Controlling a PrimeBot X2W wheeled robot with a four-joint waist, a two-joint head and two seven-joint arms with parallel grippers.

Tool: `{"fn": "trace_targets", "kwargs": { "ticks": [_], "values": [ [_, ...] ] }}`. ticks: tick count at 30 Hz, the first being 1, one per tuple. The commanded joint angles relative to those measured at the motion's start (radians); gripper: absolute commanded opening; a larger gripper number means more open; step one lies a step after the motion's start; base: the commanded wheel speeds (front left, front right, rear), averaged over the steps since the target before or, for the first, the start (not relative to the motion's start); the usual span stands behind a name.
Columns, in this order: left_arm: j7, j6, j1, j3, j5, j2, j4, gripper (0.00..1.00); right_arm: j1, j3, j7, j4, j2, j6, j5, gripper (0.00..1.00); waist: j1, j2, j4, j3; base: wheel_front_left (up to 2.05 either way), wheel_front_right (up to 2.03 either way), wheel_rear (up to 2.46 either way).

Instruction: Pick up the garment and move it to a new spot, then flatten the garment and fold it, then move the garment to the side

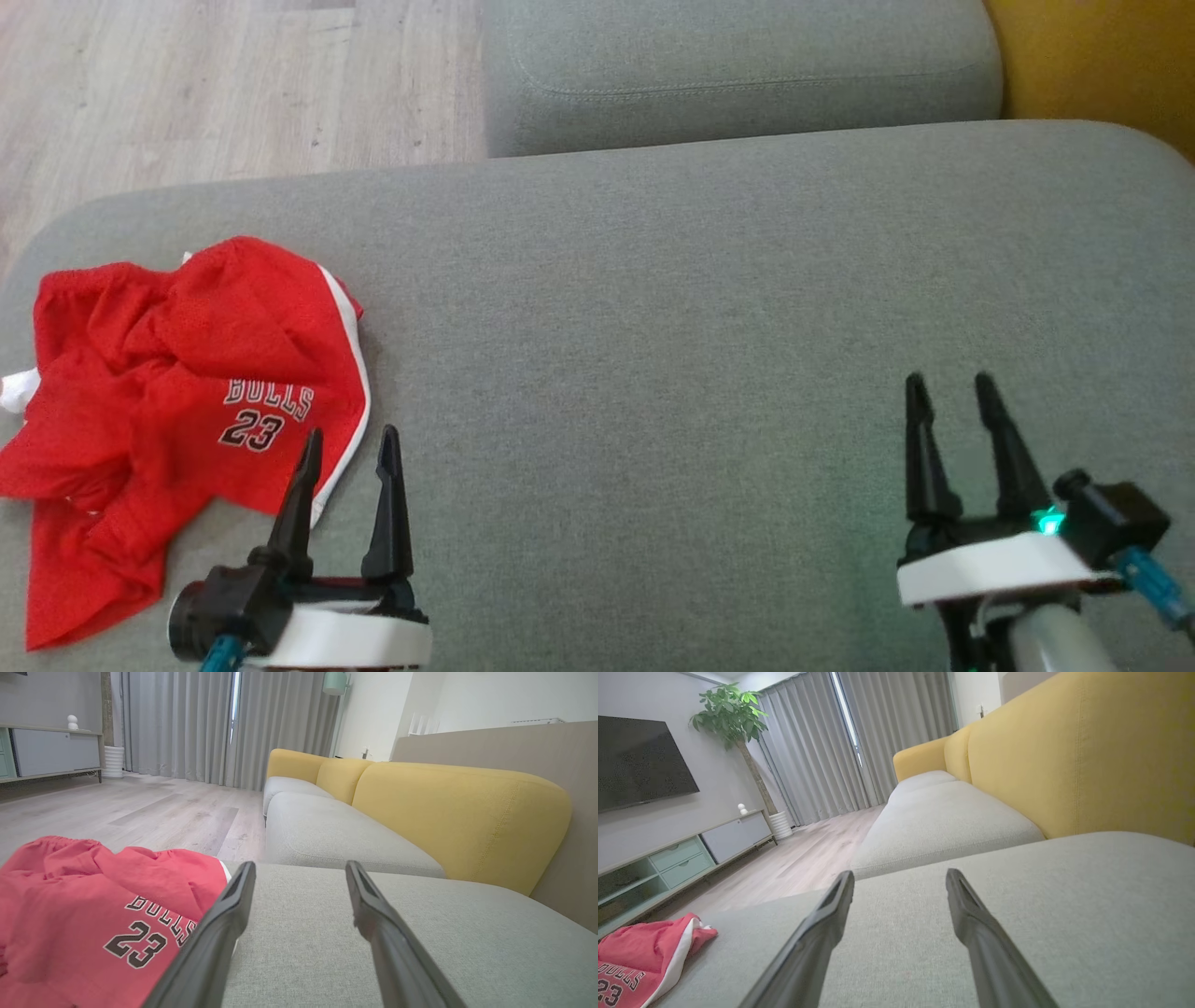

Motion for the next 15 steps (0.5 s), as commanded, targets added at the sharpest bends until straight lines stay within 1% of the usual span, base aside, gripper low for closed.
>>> {"fn": "trace_targets", "kwargs": {
  "ticks": [1, 5, 15],
  "values": [
    [-0.006, -0.002, -0.034, 0.031, -0.006, -0.003, -0.025, 1.00, -0.023, 0.034, -0.011, -0.012, -0.009, 0.008, 0.007, 1.00, 0.0000, 0.0000, -0.002, -0.001, 0.00, 0.00, 0.00],
    [-0.006, 0.002, -0.038, 0.026, -0.015, -0.003, -0.017, 1.00, -0.031, 0.037, -0.011, 0.011, -0.009, 0.008, 0.018, 1.00, 0.0000, 0.0000, -0.004, -0.002, 0.00, 0.00, 0.00],
    [-0.006, 0.010, -0.043, 0.025, -0.023, -0.003, -0.023, 1.00, -0.044, 0.040, -0.011, 0.022, -0.009, 0.008, 0.017, 1.00, 0.0000, 0.0000, 0.004, -0.004, 0.00, 0.00, 0.00]
  ]
}}
